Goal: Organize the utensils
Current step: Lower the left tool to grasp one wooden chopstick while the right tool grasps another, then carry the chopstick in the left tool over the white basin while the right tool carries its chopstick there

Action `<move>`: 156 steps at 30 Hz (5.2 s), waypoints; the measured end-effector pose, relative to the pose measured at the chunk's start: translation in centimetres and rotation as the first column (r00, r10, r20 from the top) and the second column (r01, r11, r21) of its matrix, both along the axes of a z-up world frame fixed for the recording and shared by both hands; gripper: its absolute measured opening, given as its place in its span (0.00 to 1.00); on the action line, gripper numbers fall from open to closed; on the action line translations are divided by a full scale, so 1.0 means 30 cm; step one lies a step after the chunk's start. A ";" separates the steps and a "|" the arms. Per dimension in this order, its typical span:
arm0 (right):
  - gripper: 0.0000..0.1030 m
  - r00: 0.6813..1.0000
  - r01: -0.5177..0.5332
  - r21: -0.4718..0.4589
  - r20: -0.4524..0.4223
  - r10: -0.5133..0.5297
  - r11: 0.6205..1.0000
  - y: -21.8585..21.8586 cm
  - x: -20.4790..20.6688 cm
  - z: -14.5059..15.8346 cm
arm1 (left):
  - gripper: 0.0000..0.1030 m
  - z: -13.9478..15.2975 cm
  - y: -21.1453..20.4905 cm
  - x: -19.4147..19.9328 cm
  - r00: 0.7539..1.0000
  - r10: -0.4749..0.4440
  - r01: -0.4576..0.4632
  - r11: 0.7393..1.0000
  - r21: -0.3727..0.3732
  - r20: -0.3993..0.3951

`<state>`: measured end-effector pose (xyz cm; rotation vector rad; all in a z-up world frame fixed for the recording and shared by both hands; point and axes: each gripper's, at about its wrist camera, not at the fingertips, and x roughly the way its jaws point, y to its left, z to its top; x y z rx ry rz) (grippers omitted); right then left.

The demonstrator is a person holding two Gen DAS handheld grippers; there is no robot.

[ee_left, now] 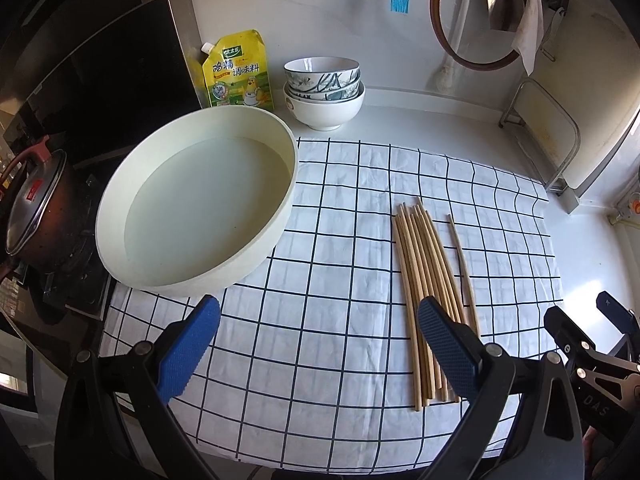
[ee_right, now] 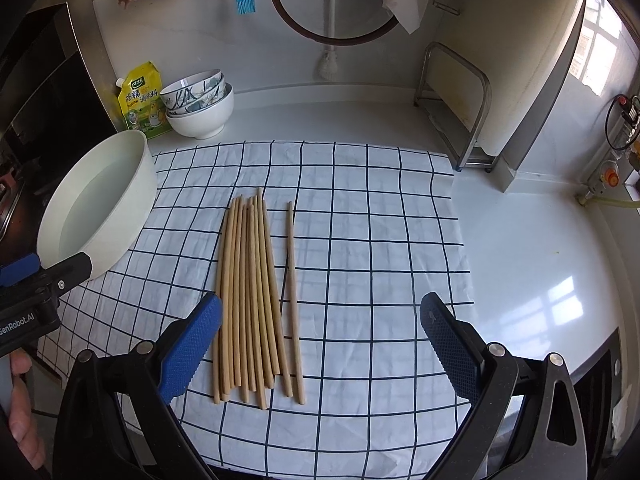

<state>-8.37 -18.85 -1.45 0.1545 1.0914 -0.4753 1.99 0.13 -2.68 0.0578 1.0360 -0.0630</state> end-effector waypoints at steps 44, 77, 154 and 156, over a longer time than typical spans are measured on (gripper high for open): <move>0.89 0.984 -0.126 0.014 -0.124 0.126 0.992 -0.139 0.090 -0.429 | 0.94 -0.403 -0.143 0.107 0.989 -0.019 0.021 1.000 0.014 -0.145; 0.63 0.984 -0.145 0.029 -0.105 0.147 0.989 -0.154 0.062 -0.394 | 0.95 -0.439 -0.164 0.091 0.988 -0.022 0.034 0.996 0.079 -0.151; 0.06 0.925 -0.360 0.261 -0.025 0.379 0.896 0.601 0.957 -0.388 | 0.07 -0.232 0.673 0.598 0.997 0.025 -0.031 0.996 -0.082 -0.070; 0.06 0.928 -0.347 0.266 -0.038 0.370 0.899 0.596 0.961 -0.409 | 0.07 -0.254 0.680 0.606 0.996 0.023 -0.030 0.996 -0.083 -0.081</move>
